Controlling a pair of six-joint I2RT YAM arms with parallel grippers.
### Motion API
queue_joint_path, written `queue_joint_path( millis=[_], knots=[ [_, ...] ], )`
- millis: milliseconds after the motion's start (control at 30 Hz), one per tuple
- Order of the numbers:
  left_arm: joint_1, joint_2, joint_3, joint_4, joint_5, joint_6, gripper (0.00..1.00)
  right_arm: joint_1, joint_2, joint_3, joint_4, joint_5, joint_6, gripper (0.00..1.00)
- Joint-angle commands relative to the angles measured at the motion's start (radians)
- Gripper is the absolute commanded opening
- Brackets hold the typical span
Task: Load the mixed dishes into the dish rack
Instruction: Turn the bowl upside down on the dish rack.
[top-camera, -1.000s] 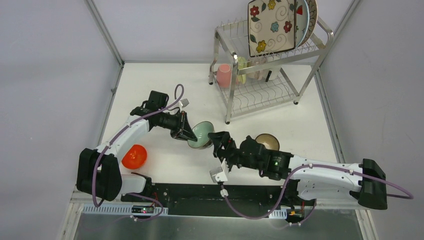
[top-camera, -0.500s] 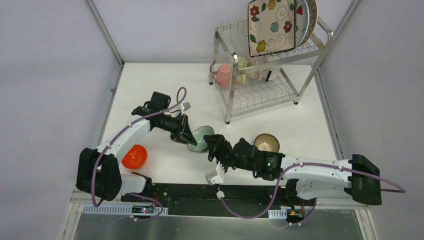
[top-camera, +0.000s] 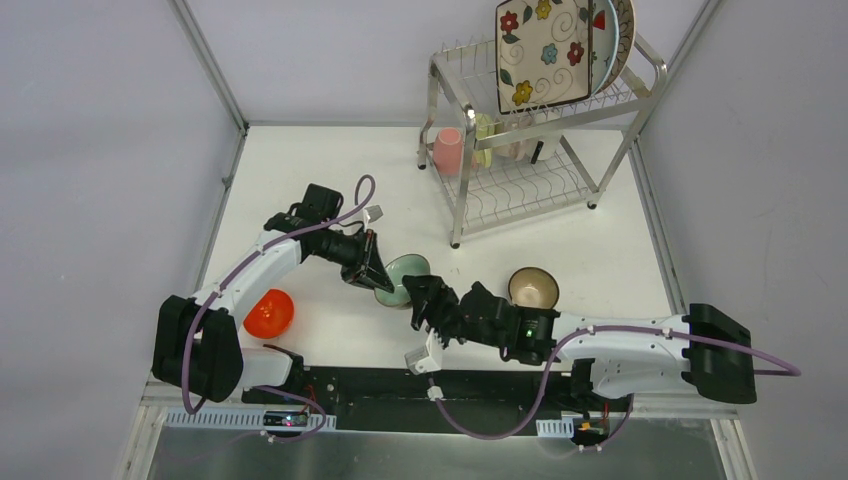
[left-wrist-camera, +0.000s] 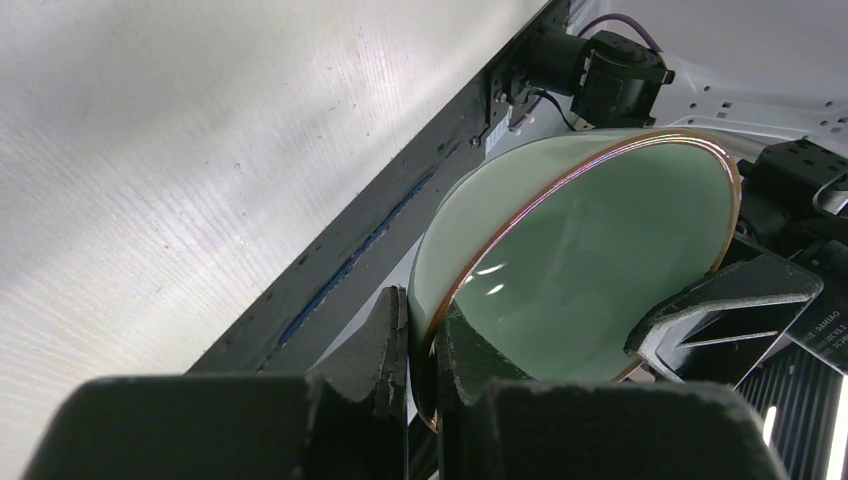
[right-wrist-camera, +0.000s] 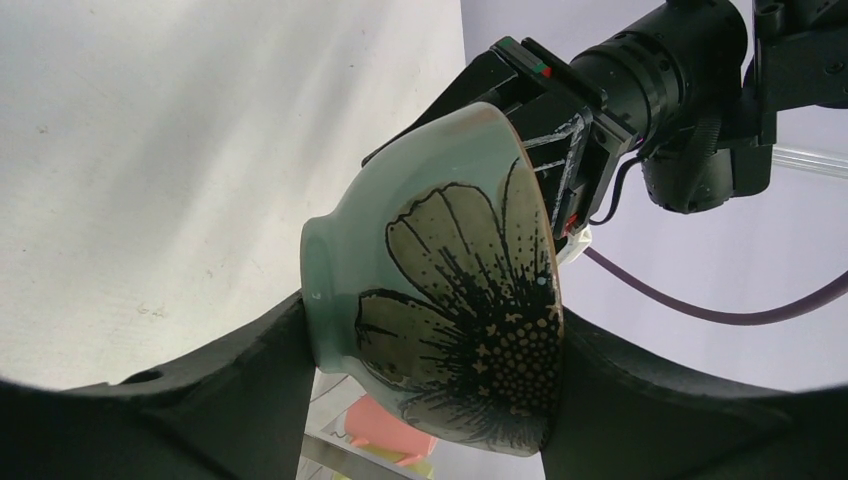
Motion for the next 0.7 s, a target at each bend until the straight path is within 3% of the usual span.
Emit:
queue_joint_path(
  millis=[0, 133, 667],
  knots=[
    [-0.012, -0.025, 0.031, 0.019, 0.045, 0.0, 0.03, 0.013, -0.02, -0.017, 0.083, 0.03, -0.013, 0.55],
    [-0.011, -0.013, 0.051, 0.018, 0.035, -0.006, 0.06, 0.018, -0.037, -0.021, 0.059, 0.038, -0.013, 0.4],
    [-0.011, 0.014, 0.109, 0.02, -0.019, -0.028, 0.36, 0.036, -0.001, -0.055, 0.078, 0.172, -0.011, 0.36]
  ],
)
